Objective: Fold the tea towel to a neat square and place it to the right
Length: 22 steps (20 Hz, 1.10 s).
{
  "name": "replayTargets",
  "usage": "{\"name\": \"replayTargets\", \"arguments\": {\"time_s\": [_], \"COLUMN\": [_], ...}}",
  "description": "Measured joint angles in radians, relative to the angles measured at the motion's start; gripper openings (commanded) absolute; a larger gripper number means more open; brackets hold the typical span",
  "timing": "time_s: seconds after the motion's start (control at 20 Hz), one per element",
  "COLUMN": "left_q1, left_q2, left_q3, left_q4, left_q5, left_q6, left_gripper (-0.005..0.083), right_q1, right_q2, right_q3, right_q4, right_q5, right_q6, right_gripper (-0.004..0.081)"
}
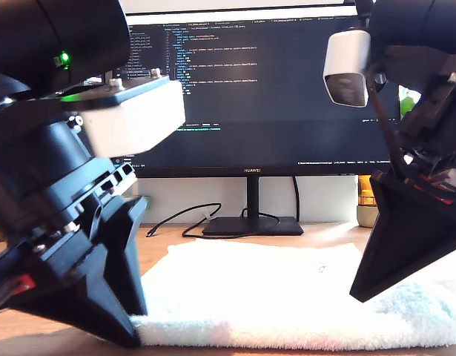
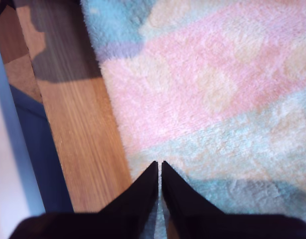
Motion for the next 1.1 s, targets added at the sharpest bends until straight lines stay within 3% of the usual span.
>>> {"name": "replayTargets", "arguments": {"time_s": [0.2, 0.4, 0.55, 0.75, 1.1], "left_q1": [0.0, 0.0, 0.001, 0.003, 0.008], "left_q2": [0.003, 0.003, 0.019, 0.029, 0.029], "left_q3": [0.0, 0.019, 0.074, 0.183, 0.386], "left_q4": [0.0, -0.049, -0.147, -0.296, -0.443], "left_q5": [-0.002, -0.026, -0.014, 0.068, 0.141], "left_q6": [0.0, -0.004, -0.032, -0.056, -0.064], "left_gripper": [-0.0024, -0.0024, -0.0024, -0.0024, -0.0024], "right_q1": [0.0, 0.033, 0.091, 0.135, 0.171], "right_q2": [0.0, 0.0, 0.0, 0.0, 0.0], "right_q3": [0.0, 0.002, 0.021, 0.066, 0.089], "right_q4": [0.0, 0.005, -0.012, -0.05, -0.101], "right_q5": [0.0, -0.008, -0.022, 0.005, 0.091], "right_q6": [0.0, 0.0, 0.0, -0.01, -0.04], "right_gripper": [0.0002, 0.0184, 0.0239, 0.0328, 0.0344]}}
